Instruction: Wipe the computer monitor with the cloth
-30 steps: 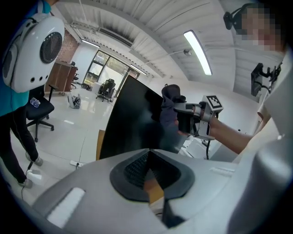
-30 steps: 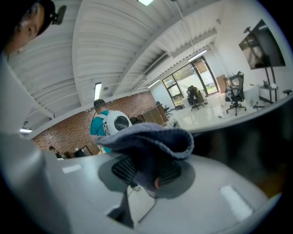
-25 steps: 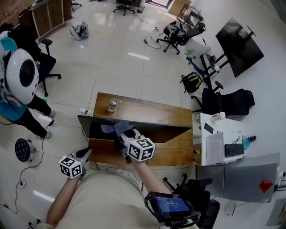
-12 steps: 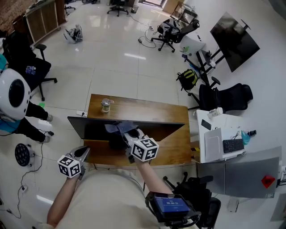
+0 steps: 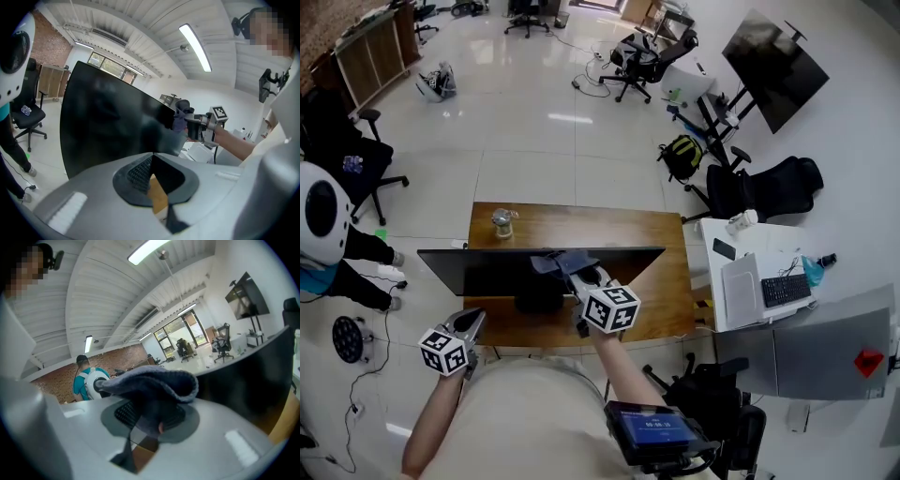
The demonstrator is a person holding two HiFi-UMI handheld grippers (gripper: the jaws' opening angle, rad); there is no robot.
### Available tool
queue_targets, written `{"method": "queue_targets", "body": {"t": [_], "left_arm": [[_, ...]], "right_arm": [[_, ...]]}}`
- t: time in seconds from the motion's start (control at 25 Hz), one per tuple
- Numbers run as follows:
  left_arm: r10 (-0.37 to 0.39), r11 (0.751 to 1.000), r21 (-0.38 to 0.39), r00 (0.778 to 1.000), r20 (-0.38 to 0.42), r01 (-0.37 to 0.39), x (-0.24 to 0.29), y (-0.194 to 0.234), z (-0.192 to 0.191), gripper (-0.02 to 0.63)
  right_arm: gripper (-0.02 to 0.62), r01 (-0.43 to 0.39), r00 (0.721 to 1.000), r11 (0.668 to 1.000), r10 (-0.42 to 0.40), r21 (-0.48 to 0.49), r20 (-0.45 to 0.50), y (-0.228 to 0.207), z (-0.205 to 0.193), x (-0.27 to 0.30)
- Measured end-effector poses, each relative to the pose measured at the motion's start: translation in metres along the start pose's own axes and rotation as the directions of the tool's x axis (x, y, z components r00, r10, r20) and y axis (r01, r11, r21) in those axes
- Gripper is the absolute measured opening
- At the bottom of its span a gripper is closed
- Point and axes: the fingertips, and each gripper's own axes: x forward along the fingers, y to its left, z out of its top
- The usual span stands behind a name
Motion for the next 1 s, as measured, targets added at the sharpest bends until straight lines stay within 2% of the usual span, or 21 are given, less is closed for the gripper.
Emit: {"method": "queue_targets", "body": {"t": [0.4, 1.0], "left_arm": [[0.003, 1.000, -0.006, 1.000, 0.015, -0.003, 0.019, -0.030, -0.007, -0.008], [0.059, 0.997, -0.047, 0.998, 0.029, -0.058, 0.018, -0.061, -0.032, -0.008]], "right_arm": [[0.095, 0.077, 0.997, 0.997, -0.077, 0.004, 0.023, -0.063, 0.016, -0.044], [0.095, 0.108, 0.994, 0.993, -0.109, -0.050, -0.016, -0.116, 0.023, -0.073]]}}
